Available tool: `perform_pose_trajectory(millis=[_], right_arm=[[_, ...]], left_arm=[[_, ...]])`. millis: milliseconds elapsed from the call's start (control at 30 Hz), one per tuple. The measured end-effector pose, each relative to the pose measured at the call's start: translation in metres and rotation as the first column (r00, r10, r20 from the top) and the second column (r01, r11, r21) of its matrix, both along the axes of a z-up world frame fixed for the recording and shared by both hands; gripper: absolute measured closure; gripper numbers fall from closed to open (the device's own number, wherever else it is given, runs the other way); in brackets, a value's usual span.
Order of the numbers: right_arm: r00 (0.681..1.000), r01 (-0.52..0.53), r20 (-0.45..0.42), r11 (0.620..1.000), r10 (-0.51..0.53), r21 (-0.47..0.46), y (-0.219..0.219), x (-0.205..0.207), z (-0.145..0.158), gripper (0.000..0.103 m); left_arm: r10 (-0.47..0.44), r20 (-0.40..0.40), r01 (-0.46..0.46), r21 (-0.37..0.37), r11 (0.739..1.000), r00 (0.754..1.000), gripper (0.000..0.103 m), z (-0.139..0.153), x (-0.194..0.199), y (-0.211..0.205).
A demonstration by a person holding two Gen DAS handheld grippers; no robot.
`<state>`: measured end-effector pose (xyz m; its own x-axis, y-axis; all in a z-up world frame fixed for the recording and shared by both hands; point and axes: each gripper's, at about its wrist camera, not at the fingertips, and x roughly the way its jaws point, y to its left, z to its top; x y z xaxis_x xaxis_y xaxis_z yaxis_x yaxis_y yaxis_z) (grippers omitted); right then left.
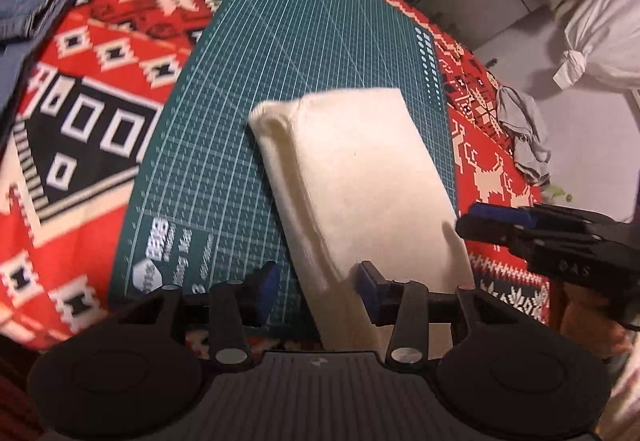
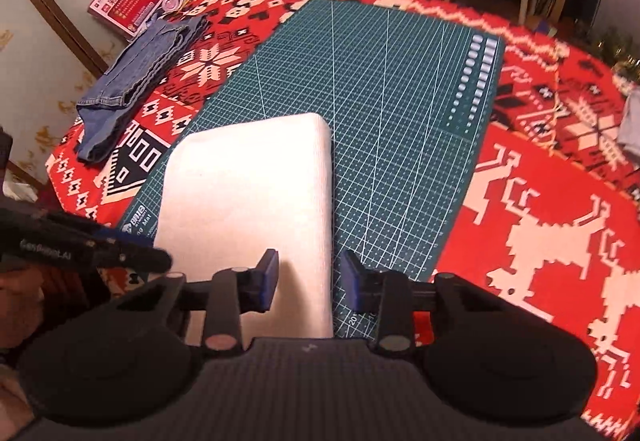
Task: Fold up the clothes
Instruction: 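Grasp the folded cream vest's end with both grippers side by side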
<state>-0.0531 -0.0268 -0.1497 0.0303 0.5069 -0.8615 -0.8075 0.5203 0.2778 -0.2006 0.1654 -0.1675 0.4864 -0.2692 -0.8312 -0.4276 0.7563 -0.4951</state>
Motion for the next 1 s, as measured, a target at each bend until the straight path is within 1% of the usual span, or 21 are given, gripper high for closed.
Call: perform_pose_trajectory(millis=[167, 267, 333, 367, 433, 467, 500, 533, 633, 733, 833, 867, 933, 967, 1000], right_arm=[[0.994, 0.011, -0.11, 1.0, -0.009, 0.023, 0.003, 0.019, -0.018, 0.065], [0.989, 0.006, -0.146, 0.999, 0.0, 0.044, 0.005, 0.026, -0.025, 0.065], [0.984, 0.0, -0.177, 0.998, 0.01, 0.057, 0.006, 0.031, -0.029, 0.064], [0.981, -0.002, -0.194, 0.998, 0.015, 0.064, 0.006, 0.033, -0.032, 0.064], [0.976, 0.003, -0.219, 0.997, 0.012, 0.071, 0.005, 0.035, -0.036, 0.065], [0.974, 0.008, -0.226, 0.997, 0.009, 0.075, 0.004, 0.036, -0.037, 0.068], [0.973, 0.016, -0.232, 0.997, 0.003, 0.079, 0.003, 0.036, -0.037, 0.07], [0.972, 0.027, -0.234, 0.996, -0.007, 0.082, 0.002, 0.035, -0.037, 0.071], [0.97, 0.059, -0.238, 0.995, -0.039, 0.078, -0.002, 0.025, -0.035, 0.074], [0.967, 0.102, -0.242, 0.992, -0.081, 0.075, -0.009, 0.009, -0.035, 0.076], [0.958, 0.183, -0.237, 0.979, -0.159, 0.084, -0.016, -0.008, -0.036, 0.076], [0.953, 0.216, -0.236, 0.972, -0.19, 0.089, -0.018, -0.013, -0.037, 0.072], [0.94, 0.273, -0.241, 0.956, -0.242, 0.104, -0.023, -0.019, -0.039, 0.07], [0.934, 0.295, -0.245, 0.949, -0.261, 0.11, -0.025, -0.022, -0.04, 0.066], [0.928, 0.312, -0.249, 0.943, -0.276, 0.115, -0.026, -0.024, -0.041, 0.065]], left_arm=[[-0.005, -0.008, 0.005, -0.021, 1.0, 1.0, 0.058, -0.008, 0.007, -0.004], [0.012, -0.005, -0.012, -0.051, 0.999, 1.0, 0.059, -0.012, 0.009, 0.0], [0.025, 0.0, -0.025, -0.083, 0.996, 1.0, 0.065, -0.014, 0.008, 0.003], [0.029, 0.003, -0.029, -0.091, 0.995, 1.0, 0.065, -0.015, 0.008, 0.004], [0.025, 0.012, -0.024, -0.082, 0.996, 1.0, 0.069, -0.013, 0.007, 0.005], [0.023, 0.017, -0.022, -0.078, 0.997, 1.0, 0.07, -0.013, 0.007, 0.005], [0.021, 0.022, -0.019, -0.073, 0.997, 1.0, 0.073, -0.012, 0.007, 0.006], [0.019, 0.026, -0.017, -0.069, 0.997, 0.999, 0.076, -0.012, 0.007, 0.006], [0.012, 0.041, -0.01, -0.051, 0.999, 0.999, 0.079, -0.009, 0.006, 0.009], [-0.008, 0.063, 0.008, -0.009, 1.0, 0.998, 0.081, -0.006, 0.007, 0.018], [-0.045, 0.072, 0.046, -0.011, 0.999, 0.996, 0.08, -0.007, 0.013, 0.025], [-0.058, 0.074, 0.059, -0.015, 0.998, 0.996, 0.08, -0.007, 0.015, 0.027], [-0.067, 0.076, 0.069, -0.028, 0.997, 0.995, 0.077, -0.007, 0.014, 0.032], [-0.067, 0.079, 0.07, -0.036, 0.997, 0.995, 0.077, -0.006, 0.013, 0.034], [-0.067, 0.085, 0.071, -0.042, 0.997, 0.994, 0.071, -0.005, 0.014, 0.034]])
